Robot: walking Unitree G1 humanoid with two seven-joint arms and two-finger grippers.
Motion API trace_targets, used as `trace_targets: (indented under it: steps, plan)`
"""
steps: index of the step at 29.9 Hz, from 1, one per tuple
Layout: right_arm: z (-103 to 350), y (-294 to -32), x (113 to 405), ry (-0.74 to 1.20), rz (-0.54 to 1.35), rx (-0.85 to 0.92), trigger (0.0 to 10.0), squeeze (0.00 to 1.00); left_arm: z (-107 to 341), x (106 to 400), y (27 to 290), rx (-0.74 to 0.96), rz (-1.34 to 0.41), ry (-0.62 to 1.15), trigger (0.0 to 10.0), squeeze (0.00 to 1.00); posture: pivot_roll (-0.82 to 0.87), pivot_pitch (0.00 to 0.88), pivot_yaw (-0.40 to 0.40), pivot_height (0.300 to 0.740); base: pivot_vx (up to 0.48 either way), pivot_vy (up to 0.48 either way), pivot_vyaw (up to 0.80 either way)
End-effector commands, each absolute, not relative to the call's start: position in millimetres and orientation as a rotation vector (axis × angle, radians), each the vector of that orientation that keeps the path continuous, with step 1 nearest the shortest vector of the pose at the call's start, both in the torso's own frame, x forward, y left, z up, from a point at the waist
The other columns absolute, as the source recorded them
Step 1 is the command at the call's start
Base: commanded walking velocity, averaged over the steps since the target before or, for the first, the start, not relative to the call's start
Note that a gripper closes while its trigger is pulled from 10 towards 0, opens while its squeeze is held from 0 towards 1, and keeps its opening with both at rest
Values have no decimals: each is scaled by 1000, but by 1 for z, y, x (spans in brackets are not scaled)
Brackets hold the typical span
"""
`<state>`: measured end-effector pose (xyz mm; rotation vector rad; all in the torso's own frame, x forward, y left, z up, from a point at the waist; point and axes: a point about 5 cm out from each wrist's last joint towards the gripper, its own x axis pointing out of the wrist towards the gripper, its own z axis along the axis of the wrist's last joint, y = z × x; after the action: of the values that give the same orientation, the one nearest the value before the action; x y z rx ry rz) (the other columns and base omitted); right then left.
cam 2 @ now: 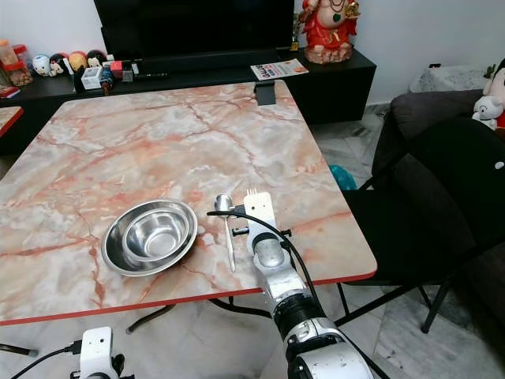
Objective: Setting the table
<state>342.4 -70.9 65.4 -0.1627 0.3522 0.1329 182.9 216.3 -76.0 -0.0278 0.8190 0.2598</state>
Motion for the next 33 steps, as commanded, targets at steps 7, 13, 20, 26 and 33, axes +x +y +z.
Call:
trace_targets:
  steps: [7,13,20,26,33]
  plan:
    - [69,-67,345,333,128,-149,10000,1000,-77,179,221,-13,269,838,10000,0,-28,0,61,709,0,0,0]
    - [70,-66,345,326,135,-140,10000,1000,-77,179,221,-13,270,837,10000,0,-27,0,61,709,0,0,0]
    - [81,-65,348,235,126,-118,10000,0,-77,180,221,-13,271,837,10000,0,-28,0,61,709,0,0,0]
    - [116,-68,350,-49,87,-94,10000,0,-76,181,221,-23,275,818,10000,0,-30,0,60,709,0,0,0]
    - [115,-76,339,-133,91,-98,10000,0,-76,182,219,-48,280,827,10000,0,-37,0,60,709,0,58,0]
